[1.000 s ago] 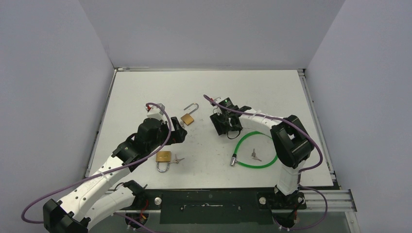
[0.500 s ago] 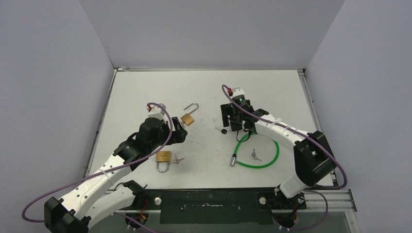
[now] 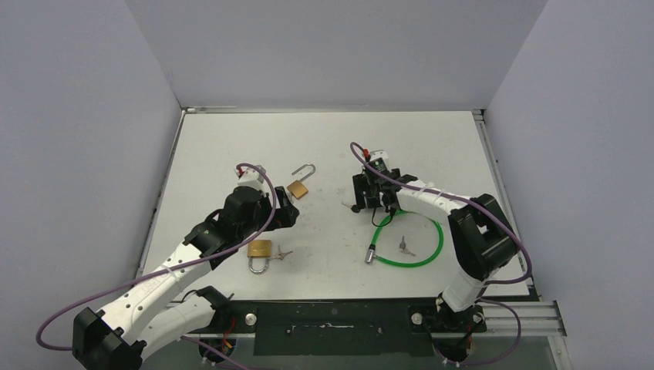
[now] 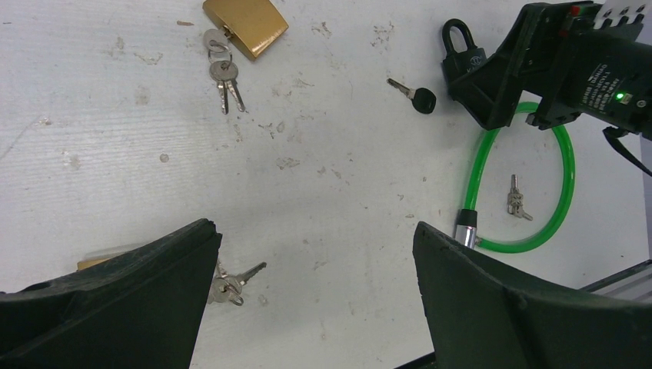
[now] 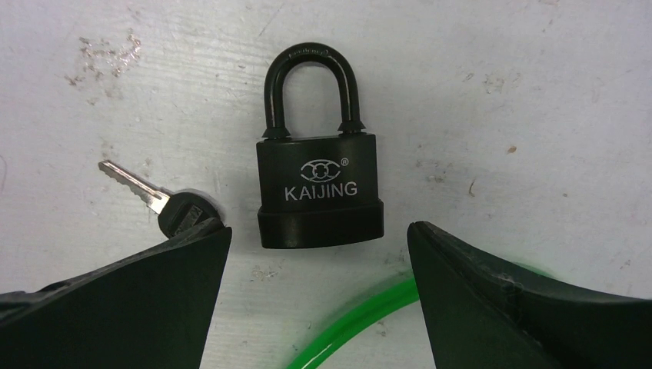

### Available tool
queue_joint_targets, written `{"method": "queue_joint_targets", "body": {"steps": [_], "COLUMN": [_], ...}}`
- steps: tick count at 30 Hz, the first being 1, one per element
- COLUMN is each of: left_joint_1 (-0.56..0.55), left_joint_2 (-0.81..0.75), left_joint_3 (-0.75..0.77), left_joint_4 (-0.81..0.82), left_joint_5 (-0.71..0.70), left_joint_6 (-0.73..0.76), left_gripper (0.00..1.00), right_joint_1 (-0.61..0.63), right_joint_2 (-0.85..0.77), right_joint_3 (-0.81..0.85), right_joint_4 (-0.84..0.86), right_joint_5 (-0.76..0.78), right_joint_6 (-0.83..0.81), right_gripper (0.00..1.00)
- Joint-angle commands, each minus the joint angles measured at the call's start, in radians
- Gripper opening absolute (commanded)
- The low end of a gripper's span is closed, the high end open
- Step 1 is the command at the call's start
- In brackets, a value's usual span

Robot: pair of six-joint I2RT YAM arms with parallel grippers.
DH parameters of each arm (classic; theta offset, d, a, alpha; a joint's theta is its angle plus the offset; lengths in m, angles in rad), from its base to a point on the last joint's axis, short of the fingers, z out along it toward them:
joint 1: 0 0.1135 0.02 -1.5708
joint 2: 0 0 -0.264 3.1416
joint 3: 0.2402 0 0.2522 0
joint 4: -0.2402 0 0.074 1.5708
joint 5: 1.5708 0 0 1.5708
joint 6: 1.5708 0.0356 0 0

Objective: Unlock with the key

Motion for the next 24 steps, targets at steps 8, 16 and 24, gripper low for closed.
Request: {"method": "queue_joint_targets", "body": {"steps": [8, 16, 24], "left_joint_1": [0.01, 0.012, 0.014], "left_joint_2": [-0.024, -0.034, -0.041], "left_joint_3": [-0.007, -0.008, -0.01], "left_joint_4": [0.037, 0.032, 0.023], "left_joint_5": [0.002, -0.004, -0.011], "left_joint_6": [-0.008, -0.004, -0.002], "left_gripper": [0.94, 0.94, 0.94], "right_joint_1": [-0.003, -0.006, 0.06], "right_joint_2": [0.066, 0.089, 0.067], "right_joint_3": [0.043, 0.073, 0.097], "right_joint_4": [0.054, 0.057, 0.047], "right_joint_5": [0.026, 0.039, 0.125], "right_joint_6": [0.02, 0.024, 0.008], "right_gripper": [0.7, 0.68, 0.32]}}
